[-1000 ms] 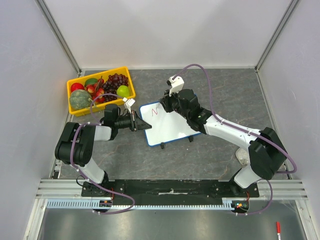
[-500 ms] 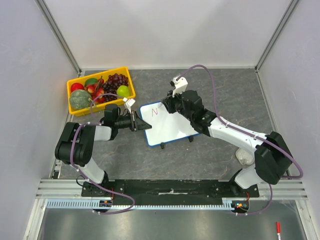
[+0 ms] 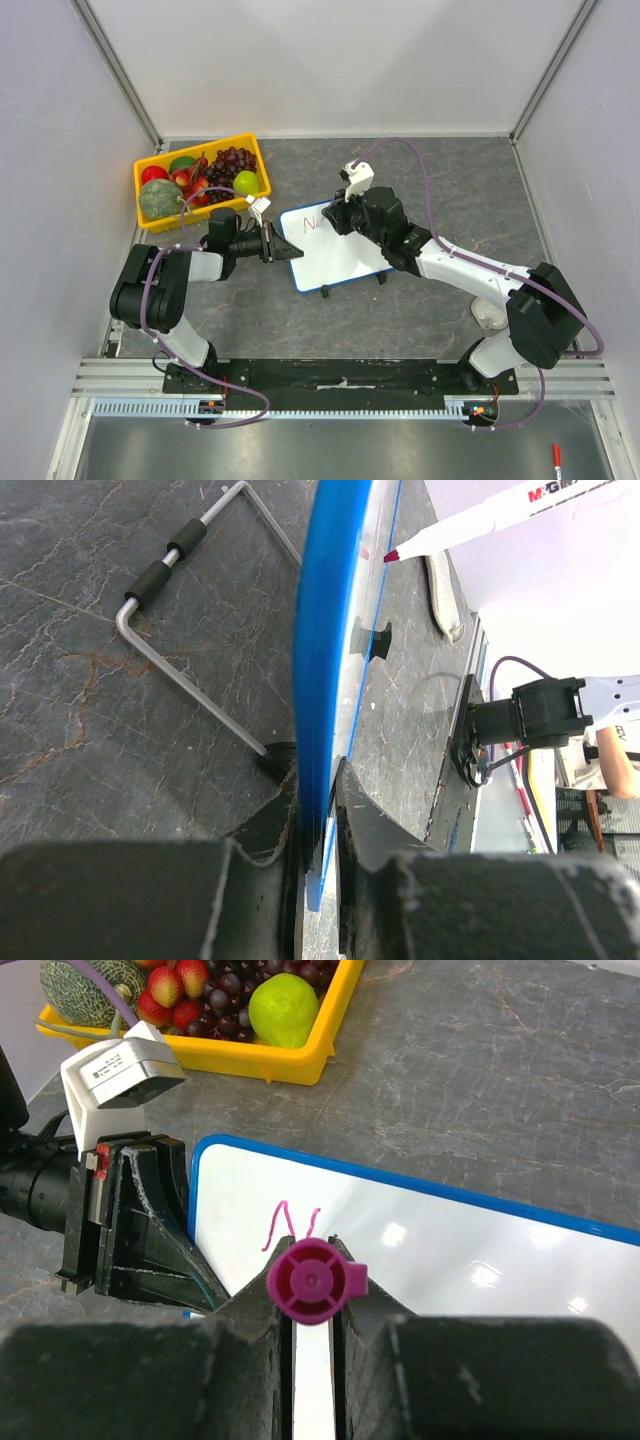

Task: Write a sentence on the whiteboard
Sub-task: Write with the whiteboard marker on the whiteboard.

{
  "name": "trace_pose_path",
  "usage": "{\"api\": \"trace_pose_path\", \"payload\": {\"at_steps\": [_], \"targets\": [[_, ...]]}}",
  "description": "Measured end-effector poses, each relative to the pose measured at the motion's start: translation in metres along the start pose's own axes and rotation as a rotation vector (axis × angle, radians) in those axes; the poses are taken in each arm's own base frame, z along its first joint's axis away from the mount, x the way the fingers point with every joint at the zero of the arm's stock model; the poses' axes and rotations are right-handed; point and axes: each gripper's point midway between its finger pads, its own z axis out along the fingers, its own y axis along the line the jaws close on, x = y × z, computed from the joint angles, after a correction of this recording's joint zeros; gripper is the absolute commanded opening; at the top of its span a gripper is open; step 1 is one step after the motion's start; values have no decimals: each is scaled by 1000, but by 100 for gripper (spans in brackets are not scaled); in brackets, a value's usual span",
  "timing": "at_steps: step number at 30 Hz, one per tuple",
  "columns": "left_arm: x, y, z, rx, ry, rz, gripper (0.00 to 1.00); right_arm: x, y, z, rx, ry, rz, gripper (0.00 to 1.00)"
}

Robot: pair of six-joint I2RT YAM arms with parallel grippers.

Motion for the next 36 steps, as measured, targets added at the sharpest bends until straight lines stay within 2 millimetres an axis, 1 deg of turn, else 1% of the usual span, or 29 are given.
{"api": "trace_pose_path", "payload": {"at_steps": [12, 17, 36], "targets": [[0, 0, 0, 0, 0, 0, 2, -7, 3, 3, -11, -34, 15, 0], [0, 0, 0, -2, 1, -2, 2, -1, 1, 7, -5, -20, 17, 0], [1, 1, 0, -4, 1, -4, 2, -1, -4, 7, 27, -25, 21, 0]]}}
